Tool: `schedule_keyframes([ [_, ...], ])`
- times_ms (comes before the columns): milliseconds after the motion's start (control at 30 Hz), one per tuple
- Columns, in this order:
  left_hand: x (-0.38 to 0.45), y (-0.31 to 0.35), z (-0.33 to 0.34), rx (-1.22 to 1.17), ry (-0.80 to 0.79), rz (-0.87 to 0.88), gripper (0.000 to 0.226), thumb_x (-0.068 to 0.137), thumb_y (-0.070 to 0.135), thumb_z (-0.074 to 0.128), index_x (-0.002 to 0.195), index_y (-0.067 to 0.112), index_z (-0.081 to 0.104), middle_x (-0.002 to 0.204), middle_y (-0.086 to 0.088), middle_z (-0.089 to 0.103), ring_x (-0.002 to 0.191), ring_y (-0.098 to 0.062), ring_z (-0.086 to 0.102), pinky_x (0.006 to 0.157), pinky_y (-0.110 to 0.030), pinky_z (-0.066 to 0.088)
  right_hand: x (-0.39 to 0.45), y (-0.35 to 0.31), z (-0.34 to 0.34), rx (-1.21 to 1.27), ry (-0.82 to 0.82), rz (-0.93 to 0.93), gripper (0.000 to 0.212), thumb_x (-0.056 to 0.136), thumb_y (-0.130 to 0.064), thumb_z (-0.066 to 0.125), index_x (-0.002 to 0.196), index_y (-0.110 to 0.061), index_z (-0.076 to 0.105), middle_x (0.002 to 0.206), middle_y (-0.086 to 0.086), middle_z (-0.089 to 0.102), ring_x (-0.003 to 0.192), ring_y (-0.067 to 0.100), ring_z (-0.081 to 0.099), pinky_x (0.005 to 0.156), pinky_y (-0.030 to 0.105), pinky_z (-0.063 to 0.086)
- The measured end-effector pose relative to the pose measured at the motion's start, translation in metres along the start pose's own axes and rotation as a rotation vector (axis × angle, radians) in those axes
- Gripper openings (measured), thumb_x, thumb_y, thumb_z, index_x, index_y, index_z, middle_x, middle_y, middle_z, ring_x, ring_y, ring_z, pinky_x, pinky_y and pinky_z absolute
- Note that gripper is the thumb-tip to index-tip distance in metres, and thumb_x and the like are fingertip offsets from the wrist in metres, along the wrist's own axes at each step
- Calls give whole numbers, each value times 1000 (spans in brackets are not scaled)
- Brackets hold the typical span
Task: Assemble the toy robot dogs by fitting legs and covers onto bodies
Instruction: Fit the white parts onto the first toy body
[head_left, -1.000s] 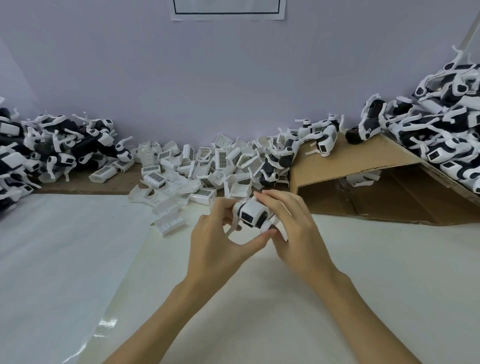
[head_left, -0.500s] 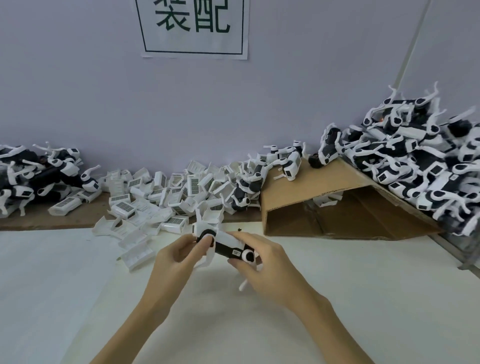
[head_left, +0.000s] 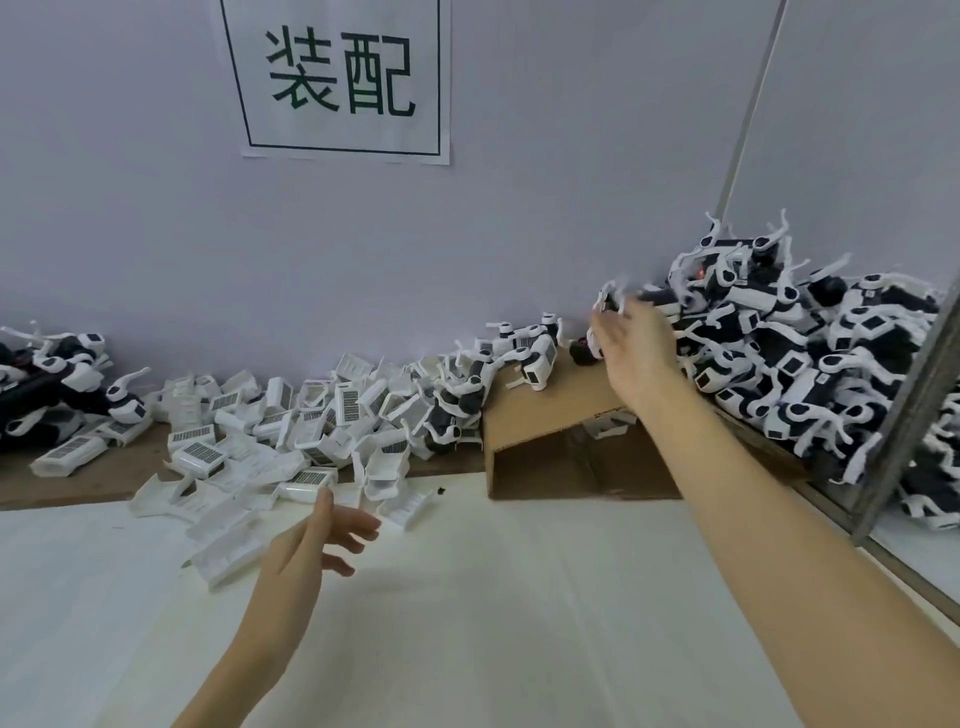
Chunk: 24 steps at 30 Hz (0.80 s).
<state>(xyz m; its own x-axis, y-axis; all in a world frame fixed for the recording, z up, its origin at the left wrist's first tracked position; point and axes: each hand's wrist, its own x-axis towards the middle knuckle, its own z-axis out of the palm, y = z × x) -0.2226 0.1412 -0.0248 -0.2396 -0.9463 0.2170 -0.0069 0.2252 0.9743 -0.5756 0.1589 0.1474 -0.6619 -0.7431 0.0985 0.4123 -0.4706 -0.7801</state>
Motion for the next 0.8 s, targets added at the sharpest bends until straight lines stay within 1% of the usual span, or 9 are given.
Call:
schedule_keyframes([
  [67, 1, 0, 1, 18, 3, -2, 65, 107, 58, 35, 85, 21, 84, 97, -7, 79, 89, -21, 70, 81, -45, 56, -25, 34, -3, -109, -109, 20, 37, 107, -3, 51, 144, 2, 48, 135, 23, 63, 117, 28, 70, 87, 30, 62],
  [133, 0, 0, 2, 35, 6, -10, 63, 105, 57, 37, 84, 19, 84, 95, -7, 79, 87, -21, 69, 79, -43, 56, -60, 72, -3, -145, -227, 105, 25, 108, -1, 49, 131, 4, 58, 114, 25, 71, 102, 34, 75, 87, 39, 63],
  [233, -2, 0, 0, 71, 1, -14, 60, 105, 53, 41, 82, 17, 82, 93, -6, 78, 88, -21, 67, 80, -44, 54, -107, 125, 5, -323, -386, 213, 26, 111, -5, 43, 114, 2, 68, 94, 19, 75, 84, 31, 75, 75, 36, 63],
  [333, -6, 3, -1, 179, 21, 14, 50, 109, 47, 45, 87, 20, 80, 91, 2, 77, 87, -14, 67, 79, -35, 53, -136, 170, 21, -467, -516, 230, 26, 110, -6, 45, 111, -1, 71, 89, 15, 76, 78, 26, 75, 68, 32, 61],
  [400, -4, 2, -3, 284, 104, 60, 35, 112, 35, 52, 91, 24, 77, 89, 8, 76, 86, -9, 67, 76, -30, 51, -148, 195, 36, -530, -557, 207, 25, 110, -5, 46, 111, -5, 70, 90, 15, 75, 78, 26, 76, 66, 31, 60],
  [500, 8, -1, -17, 414, 258, 115, 15, 108, 25, 59, 98, 25, 71, 93, 14, 72, 91, -7, 66, 77, -25, 48, -156, 227, 62, -549, -529, 166, 24, 108, -3, 47, 112, -11, 69, 89, 14, 74, 74, 23, 75, 63, 30, 59],
  [567, 25, -4, -43, 516, 372, 130, 8, 106, 28, 61, 108, 26, 69, 105, 15, 67, 104, -8, 61, 86, -27, 49, -158, 245, 81, -549, -527, 151, 25, 107, -2, 48, 112, -15, 69, 89, 13, 73, 70, 24, 74, 61, 31, 58],
  [700, 79, 0, -146, 928, 519, 101, 42, 103, 45, 63, 130, 13, 62, 138, -10, 51, 130, -31, 41, 109, -42, 41, -163, 280, 117, -564, -638, 174, 26, 105, -1, 49, 109, -16, 70, 88, 15, 72, 70, 23, 72, 60, 31, 58],
  [800, 113, 14, -244, 1369, 576, 8, 76, 98, 67, 57, 154, 16, 46, 166, -17, 28, 148, -41, 28, 117, -58, 33, -167, 303, 148, -593, -723, 164, 22, 106, -2, 52, 108, -16, 69, 93, 16, 70, 77, 22, 71, 64, 33, 60],
])
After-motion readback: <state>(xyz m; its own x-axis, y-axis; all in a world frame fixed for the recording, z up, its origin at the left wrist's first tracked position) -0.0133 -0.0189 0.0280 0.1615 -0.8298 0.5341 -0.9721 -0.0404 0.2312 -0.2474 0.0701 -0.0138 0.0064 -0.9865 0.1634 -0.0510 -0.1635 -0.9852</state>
